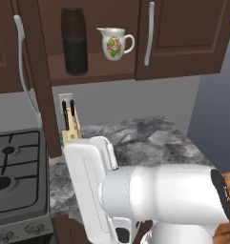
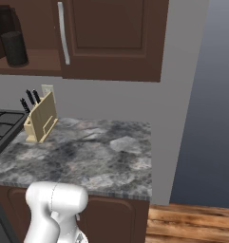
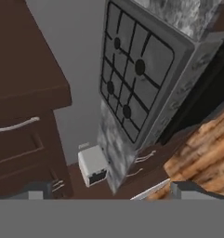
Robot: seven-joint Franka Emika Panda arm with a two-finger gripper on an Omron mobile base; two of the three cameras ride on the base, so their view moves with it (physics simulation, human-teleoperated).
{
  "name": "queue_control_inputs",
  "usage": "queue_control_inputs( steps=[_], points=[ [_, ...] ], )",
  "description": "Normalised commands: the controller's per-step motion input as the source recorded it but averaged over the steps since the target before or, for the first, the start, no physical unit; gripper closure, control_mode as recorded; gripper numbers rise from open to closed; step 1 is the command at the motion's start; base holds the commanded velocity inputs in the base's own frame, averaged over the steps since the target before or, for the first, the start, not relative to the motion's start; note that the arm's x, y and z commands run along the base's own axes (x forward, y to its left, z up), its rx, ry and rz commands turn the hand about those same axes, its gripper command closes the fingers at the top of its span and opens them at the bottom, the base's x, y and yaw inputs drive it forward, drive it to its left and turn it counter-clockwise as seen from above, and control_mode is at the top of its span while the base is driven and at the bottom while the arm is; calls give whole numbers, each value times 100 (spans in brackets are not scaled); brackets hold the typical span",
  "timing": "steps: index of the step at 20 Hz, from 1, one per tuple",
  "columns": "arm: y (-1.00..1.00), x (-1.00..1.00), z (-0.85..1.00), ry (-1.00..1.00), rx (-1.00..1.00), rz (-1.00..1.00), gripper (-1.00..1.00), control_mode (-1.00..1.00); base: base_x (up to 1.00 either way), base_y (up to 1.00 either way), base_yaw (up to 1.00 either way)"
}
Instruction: Pick the jar and jar from the dining table and place them in the open cabinet. Close the cabinet after placing the objects.
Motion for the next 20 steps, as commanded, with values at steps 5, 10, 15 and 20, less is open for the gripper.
queue_control_inputs(
  steps=[5,10,15,20],
  points=[
    [30,11,8,-16,0,0,-100,-100,0,0,0],
    [32,15,12,-10,0,0,-100,-100,0,0,0],
    [31,15,15,-2,0,0,-100,-100,0,0,0],
    [32,25,11,-2,2,-9,-100,-100,0,0,0]
  ],
)
